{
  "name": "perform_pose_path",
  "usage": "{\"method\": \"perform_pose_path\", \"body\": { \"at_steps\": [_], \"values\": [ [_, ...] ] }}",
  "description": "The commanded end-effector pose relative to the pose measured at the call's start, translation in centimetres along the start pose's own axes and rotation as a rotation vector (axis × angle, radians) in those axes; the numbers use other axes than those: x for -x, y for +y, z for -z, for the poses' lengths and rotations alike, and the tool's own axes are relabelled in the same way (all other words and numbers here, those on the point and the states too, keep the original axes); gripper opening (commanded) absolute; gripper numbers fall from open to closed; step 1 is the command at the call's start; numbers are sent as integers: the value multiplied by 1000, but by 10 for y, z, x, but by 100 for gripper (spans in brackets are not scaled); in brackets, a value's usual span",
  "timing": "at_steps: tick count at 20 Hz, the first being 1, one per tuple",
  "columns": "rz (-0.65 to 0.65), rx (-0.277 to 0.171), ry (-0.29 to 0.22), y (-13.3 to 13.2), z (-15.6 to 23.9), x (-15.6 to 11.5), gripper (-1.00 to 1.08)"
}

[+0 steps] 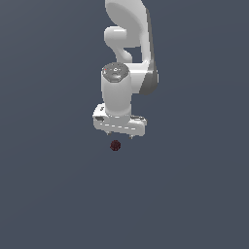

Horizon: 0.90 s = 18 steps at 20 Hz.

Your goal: Pick up the object and move it to a goal position.

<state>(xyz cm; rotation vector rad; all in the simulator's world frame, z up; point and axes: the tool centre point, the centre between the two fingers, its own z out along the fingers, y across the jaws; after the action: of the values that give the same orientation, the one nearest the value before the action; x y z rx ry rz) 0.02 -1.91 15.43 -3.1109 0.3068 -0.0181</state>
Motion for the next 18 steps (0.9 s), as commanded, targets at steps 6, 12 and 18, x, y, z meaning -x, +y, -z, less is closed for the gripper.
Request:
{"method": "perform_pose_path", "body": {
  "at_steps": [6,12,18],
  "values": [
    [-225,5,-5,14,-35,6,100],
    [-373,11,-6,24,-58,12,100],
    [-462,17,-6,31,-71,15,100]
  ]
}}
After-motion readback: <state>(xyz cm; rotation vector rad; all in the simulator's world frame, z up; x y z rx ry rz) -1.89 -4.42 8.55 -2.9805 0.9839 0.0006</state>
